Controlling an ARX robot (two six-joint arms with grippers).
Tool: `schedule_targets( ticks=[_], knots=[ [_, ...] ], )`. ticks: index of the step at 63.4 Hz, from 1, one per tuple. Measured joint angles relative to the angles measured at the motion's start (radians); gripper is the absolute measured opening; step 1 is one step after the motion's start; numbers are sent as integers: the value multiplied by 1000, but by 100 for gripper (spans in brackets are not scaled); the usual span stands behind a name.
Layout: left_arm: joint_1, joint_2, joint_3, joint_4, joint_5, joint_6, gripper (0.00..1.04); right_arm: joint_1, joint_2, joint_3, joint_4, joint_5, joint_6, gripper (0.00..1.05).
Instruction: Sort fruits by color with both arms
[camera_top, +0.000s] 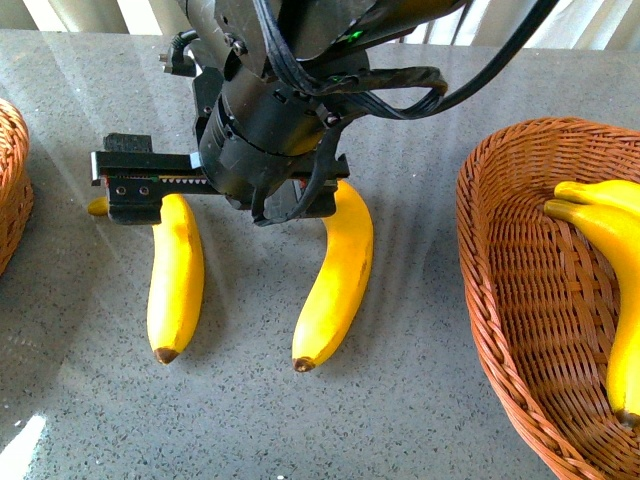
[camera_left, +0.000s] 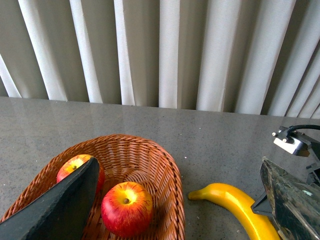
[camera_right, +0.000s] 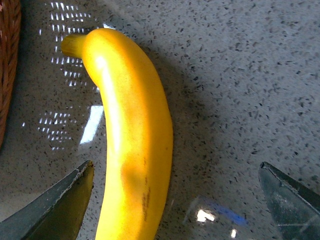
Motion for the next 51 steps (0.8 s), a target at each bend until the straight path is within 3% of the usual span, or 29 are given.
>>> schedule_targets(
  ticks=[51],
  knots=[
    [0, 0, 0, 0, 0, 0, 96, 25, 109, 130, -74, -18, 3, 96]
  ],
)
